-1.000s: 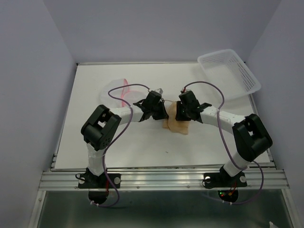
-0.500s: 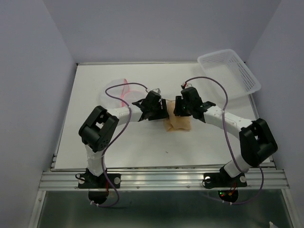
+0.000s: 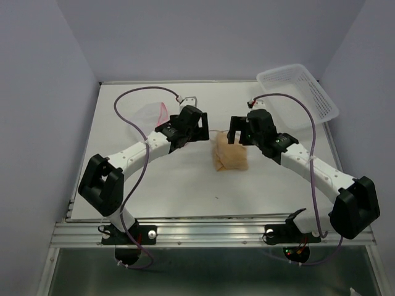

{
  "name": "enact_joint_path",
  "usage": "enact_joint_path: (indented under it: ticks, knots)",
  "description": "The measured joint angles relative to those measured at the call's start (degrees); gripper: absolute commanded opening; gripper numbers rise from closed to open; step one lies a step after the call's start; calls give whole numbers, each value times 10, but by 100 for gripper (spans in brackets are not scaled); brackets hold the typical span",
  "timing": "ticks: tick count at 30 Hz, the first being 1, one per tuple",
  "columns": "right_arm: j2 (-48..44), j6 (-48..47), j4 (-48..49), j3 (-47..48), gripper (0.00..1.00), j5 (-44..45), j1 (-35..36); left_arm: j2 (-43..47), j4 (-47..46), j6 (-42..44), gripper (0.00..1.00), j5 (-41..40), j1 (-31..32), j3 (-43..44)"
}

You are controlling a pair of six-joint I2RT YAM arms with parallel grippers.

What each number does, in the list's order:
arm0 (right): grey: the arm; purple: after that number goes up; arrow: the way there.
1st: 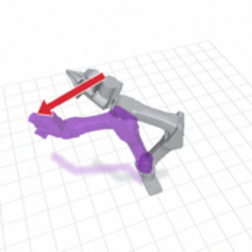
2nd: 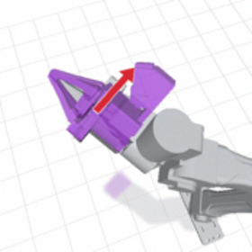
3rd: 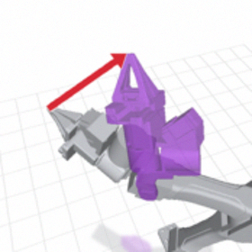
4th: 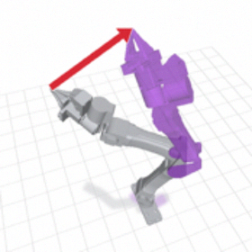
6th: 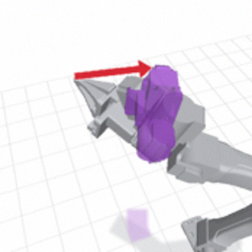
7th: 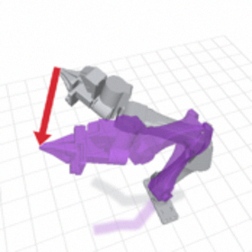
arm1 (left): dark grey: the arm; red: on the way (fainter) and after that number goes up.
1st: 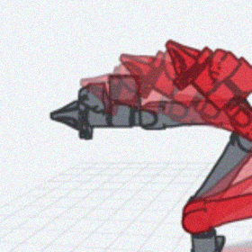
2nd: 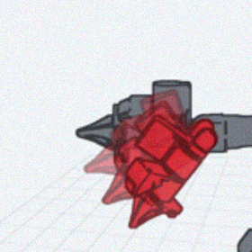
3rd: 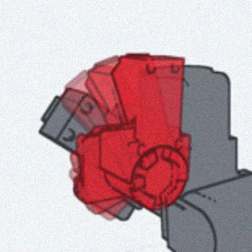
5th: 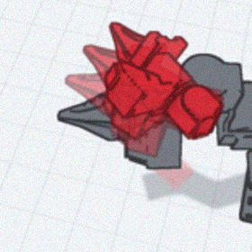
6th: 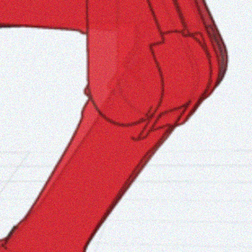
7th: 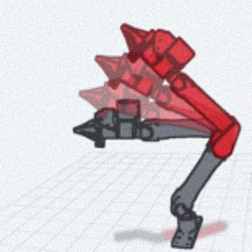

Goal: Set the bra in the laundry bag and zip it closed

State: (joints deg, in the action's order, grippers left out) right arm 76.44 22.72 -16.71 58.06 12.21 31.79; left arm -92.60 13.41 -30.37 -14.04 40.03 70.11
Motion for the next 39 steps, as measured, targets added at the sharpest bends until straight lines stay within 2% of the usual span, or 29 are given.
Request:
enact_joint_path:
  ticks: [8, 13, 15, 20, 26, 31, 39]
  knots:
    - [-6, 9, -9, -15, 100, 9, 0, -8, -7, 151, 99, -76, -1, -6]
    - [-8, 15, -13, -21, 100, 9, 0, -99, -10, 221, 98, -78, -8, 34]
    - [-12, 17, -13, -26, 100, 9, 0, -139, -11, 237, 94, -71, -14, 52]
    - [-28, 26, -23, -40, 100, 9, 0, -197, -9, 248, 89, -39, -57, 68]
    - [-39, 28, -23, -46, 100, 16, -2, -197, -25, 256, 89, -6, -115, 68]
    - [-39, 28, -23, -46, 100, 26, -2, -197, -34, 271, 88, 27, -110, 68]
    - [-39, 28, -23, -46, 100, 33, -2, -221, -39, 273, 73, 32, -103, 68]
